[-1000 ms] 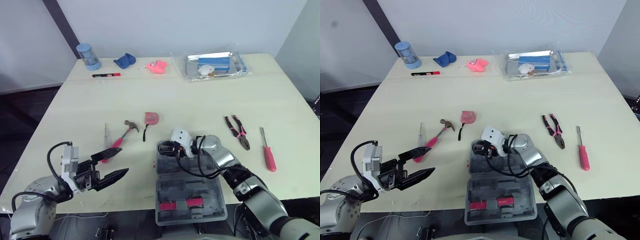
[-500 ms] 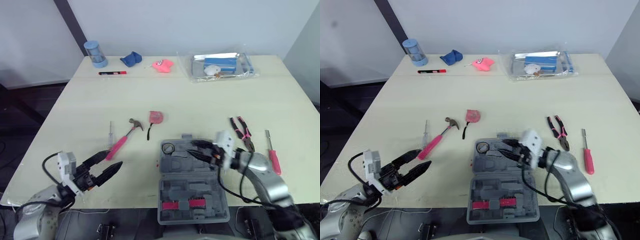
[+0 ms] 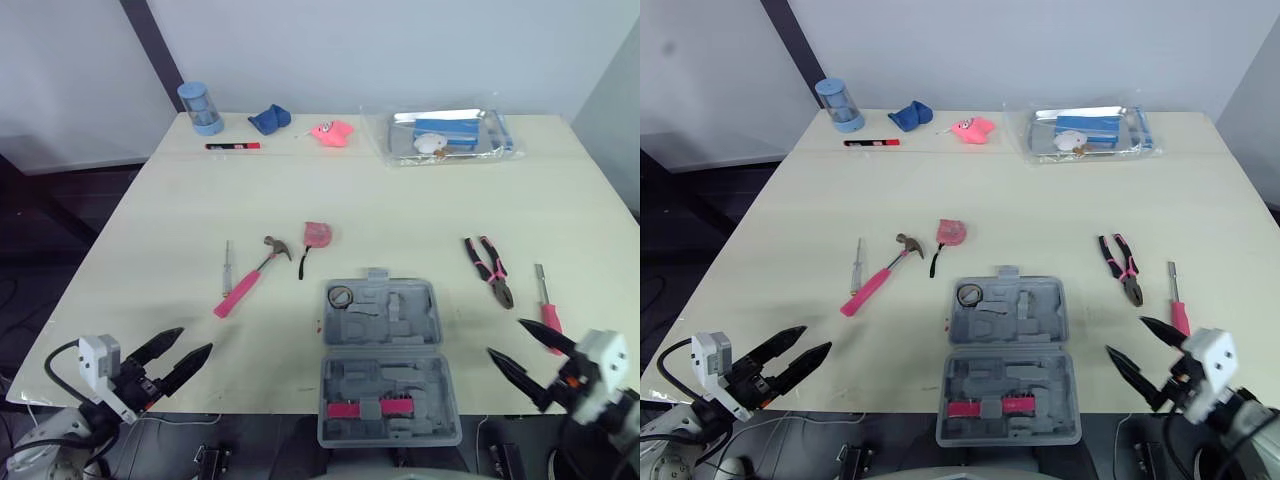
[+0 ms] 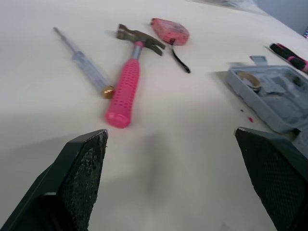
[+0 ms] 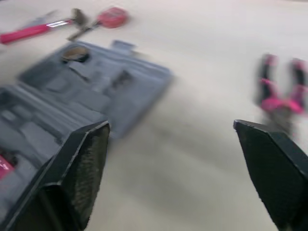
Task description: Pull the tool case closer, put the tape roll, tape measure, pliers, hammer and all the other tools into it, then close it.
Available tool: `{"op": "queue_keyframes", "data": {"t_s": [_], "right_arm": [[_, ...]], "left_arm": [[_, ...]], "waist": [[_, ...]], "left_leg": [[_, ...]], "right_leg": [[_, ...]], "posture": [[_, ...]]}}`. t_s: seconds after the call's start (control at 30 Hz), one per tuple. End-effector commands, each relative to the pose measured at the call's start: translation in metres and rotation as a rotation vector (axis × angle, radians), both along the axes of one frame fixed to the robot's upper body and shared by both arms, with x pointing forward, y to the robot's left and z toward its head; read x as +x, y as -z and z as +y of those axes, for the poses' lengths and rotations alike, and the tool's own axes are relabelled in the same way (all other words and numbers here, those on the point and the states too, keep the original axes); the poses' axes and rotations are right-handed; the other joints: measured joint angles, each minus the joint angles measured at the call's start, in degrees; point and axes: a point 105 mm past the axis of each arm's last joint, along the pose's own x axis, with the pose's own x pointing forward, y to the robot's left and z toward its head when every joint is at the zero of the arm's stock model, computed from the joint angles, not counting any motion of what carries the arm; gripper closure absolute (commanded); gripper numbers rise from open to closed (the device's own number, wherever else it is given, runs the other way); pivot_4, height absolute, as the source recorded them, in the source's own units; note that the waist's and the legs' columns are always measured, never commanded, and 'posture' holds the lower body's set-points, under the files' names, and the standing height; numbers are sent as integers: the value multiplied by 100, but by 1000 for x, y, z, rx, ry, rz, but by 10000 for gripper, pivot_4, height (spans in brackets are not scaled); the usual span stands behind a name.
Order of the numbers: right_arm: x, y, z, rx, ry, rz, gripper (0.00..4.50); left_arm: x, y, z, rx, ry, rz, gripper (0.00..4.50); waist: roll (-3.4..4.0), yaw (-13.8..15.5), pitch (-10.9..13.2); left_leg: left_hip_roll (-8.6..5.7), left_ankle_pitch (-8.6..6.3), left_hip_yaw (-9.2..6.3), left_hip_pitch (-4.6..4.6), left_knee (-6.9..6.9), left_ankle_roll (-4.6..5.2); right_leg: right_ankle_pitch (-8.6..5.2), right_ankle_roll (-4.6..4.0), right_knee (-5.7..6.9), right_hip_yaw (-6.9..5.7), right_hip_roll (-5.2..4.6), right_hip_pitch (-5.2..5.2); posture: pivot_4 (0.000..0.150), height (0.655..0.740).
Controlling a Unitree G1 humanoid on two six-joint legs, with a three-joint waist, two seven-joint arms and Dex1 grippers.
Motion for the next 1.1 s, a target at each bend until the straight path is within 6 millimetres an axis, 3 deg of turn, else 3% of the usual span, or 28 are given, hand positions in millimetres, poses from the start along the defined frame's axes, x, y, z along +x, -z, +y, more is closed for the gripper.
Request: {"op": "queue_keyframes", "data": {"t_s": [0.03, 0.23, 0.57, 0.77, 1.1], "right_arm": [[-14, -8, -21, -34, 74, -32, 1680], [-27, 2, -42, -43, 158, -3, 1680], [-15, 0, -32, -14, 135, -34, 1680], [1, -14, -21, 15, 86, -71, 1680], [34, -53, -3, 13, -57, -132, 1680]], "left_arm": [[-1, -7, 10, 22, -35, -22, 0], [3, -10, 12, 25, -31, -28, 0], [14, -25, 4, 17, 14, -71, 0], [25, -41, -8, 15, 86, -111, 0], [42, -76, -52, 18, 382, -170, 0]], "waist": [[-2, -5, -1], [-1, -8, -2], [-1, -7, -3], [0, 1, -4], [1, 0, -3]], "left_leg": [[0, 0, 0, -1, -2, 0], [1, 0, 4, 9, -4, 0], [1, 0, 6, 12, -4, 0], [2, 0, 5, 13, -4, 0], [-2, 0, 6, 17, -3, 0]], "right_leg": [[0, 0, -2, 0, -1, 0], [0, 0, -2, 4, -2, 8], [0, 0, -2, 6, -3, 10], [0, 0, 0, 5, -3, 11], [0, 0, 0, 4, 10, 17]], "posture": [[1500, 7400], [1500, 7400], [1500, 7400], [1500, 7400], [1500, 7400]]}}
